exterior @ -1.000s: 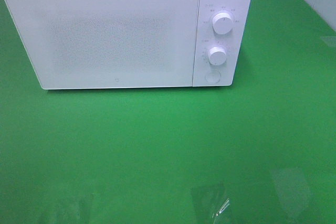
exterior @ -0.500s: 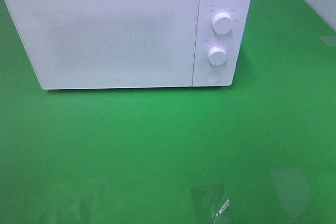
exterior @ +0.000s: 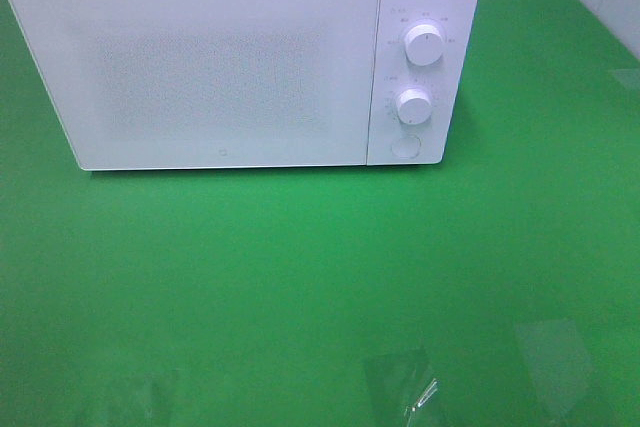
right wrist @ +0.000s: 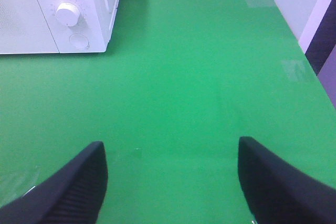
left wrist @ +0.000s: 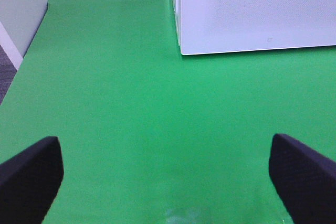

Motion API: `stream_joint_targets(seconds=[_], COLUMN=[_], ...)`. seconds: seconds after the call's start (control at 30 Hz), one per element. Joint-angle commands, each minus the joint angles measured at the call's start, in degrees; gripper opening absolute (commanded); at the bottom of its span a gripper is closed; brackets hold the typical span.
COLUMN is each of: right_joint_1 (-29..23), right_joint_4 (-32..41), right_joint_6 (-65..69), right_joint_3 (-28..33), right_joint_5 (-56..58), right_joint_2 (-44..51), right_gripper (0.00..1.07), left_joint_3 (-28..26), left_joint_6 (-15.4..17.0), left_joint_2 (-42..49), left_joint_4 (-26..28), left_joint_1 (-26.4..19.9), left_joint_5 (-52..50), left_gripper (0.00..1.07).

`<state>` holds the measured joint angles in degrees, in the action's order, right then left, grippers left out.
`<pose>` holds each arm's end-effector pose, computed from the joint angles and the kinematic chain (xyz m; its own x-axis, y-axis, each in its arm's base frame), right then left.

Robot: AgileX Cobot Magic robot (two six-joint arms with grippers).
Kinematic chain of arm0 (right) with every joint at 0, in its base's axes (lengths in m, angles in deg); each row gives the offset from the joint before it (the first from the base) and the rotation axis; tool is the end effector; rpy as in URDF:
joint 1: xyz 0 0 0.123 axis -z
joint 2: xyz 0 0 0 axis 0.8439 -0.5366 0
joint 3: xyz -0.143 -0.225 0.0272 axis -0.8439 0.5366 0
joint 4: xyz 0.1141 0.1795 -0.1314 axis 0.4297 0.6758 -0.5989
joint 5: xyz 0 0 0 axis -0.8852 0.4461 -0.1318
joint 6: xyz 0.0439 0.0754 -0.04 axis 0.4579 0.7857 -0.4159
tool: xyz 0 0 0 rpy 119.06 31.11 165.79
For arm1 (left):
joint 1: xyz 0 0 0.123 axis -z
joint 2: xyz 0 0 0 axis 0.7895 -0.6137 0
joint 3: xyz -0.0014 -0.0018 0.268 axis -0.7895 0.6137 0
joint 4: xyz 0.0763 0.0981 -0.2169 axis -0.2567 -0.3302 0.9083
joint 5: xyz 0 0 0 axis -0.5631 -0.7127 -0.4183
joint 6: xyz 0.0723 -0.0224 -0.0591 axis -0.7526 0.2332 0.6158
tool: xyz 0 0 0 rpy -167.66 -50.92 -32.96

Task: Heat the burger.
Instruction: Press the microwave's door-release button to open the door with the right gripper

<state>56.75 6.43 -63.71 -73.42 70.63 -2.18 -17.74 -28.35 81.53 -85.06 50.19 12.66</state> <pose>0.0152 -0.0041 0.2807 -0.4039 -0.0335 -0.9142 0.0161 0.9989 -0.0437 0.0149 -0.0061 0.2756 -0.4366 0.0527 -0.8981 0.0572 0.9979 0.0307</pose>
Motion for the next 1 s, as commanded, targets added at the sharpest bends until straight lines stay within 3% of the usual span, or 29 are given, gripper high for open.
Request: stream_joint_targets(seconds=[0.03,0.37,0.6,0.87,1.0], right_joint_1=[0.2,0.1,0.0,0.0,0.0], right_joint_4=[-0.7,-0.7,-0.8,-0.8,-0.8], right_joint_6=[1.4,1.4,1.4,1.2,1.3], right_joint_3=[0.2,0.2,0.2,-2.6,-3.9], right_joint_5=[-1.0,-1.0,-1.0,-1.5,-8.5], right_joint_2=[1.4,1.4,1.4,-1.1,-6.1], right_gripper=[0.70,0.71,0.82,0.80,0.78], left_joint_3=[0.2,0.2,0.2,0.2,0.2], left_joint_6=[0.1,0.1,0.1,0.1,0.1], left_joint_2=[1.1,1.1,1.1,1.1,1.1], left_joint_4=[-0.1,-0.1,-0.1,-0.1,-0.1], left_joint_1=[0.1,0.1,0.1,0.1,0.1], left_joint_5=[-0.8,-0.8,-0.8,-0.8,-0.8], left_gripper=[1.00,1.00,1.00,1.00,1.00])
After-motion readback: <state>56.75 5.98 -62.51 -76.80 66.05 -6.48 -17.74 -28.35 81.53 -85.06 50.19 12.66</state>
